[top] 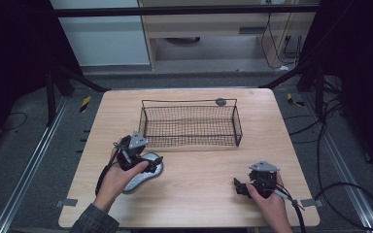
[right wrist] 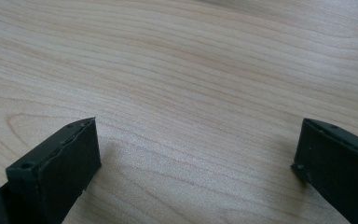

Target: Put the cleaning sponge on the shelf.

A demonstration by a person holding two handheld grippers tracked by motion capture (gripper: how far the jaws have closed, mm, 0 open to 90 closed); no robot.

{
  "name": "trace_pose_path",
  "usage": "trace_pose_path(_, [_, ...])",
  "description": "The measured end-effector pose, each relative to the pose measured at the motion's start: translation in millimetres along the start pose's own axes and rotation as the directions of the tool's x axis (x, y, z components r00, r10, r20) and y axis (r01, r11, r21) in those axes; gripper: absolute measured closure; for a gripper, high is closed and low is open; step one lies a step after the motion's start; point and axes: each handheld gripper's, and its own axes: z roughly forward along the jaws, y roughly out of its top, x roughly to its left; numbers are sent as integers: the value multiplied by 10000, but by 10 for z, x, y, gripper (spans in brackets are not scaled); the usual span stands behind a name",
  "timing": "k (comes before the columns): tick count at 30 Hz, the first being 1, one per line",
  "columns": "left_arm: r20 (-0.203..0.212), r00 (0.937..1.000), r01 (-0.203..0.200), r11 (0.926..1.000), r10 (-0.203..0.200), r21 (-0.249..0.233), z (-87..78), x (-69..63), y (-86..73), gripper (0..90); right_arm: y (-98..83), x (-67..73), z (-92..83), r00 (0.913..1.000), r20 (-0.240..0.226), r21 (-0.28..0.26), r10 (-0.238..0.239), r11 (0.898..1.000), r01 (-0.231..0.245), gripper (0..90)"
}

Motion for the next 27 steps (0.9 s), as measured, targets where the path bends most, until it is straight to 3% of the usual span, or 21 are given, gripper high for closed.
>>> trace_pose_path(5, [-125, 9999, 37, 9999, -35, 132, -68, 102, -39, 30, 8, -6, 4, 10000, -18, 7, -44, 10000, 45, 4])
trace_pose_path(8, [-246, 9997, 105, 9979, -90, 645, -82, 178, -111, 38, 27, -22, 27, 9998, -121, -9, -140, 9999, 139, 4])
trace_pose_path(11, [-144, 9992, 386, 9955, -374, 868, -106, 209, -125, 41, 32, -23, 33, 9998, -112, -7, -145, 9999, 145, 4])
trace_pose_path(14, [-447, 9989, 194, 9925, -141, 1210, -141, 224, -102, 42, 35, -29, 37, 9997, -113, -10, -238, 9997, 238, 4])
trace_pose_path(19, [-482, 9988, -42, 9910, 107, 1335, -238, 215, -45, 50, 44, -31, 36, 9995, -275, 26, -166, 9999, 166, 4])
trace_pose_path(21, [-379, 9993, 65, 9896, -10, 1436, -261, 208, -47, 49, 50, -39, 48, 9993, -228, 29, -301, 9995, 302, 3])
trace_pose_path(22, [-297, 9995, 89, 9879, -44, 1548, -267, 199, -50, 49, 51, -41, 51, 9993, -198, 4, -328, 9995, 328, 3])
trace_pose_path(24, [-334, 9990, -233, 9820, 301, 1876, -265, 179, -67, 49, 52, -39, 55, 9993, -203, -13, -303, 9995, 303, 3])
trace_pose_path(27, [-172, 9966, -736, 9668, 802, 2445, -246, 173, -109, 45, 53, -37, 55, 9994, -187, -11, -285, 9996, 285, 3])
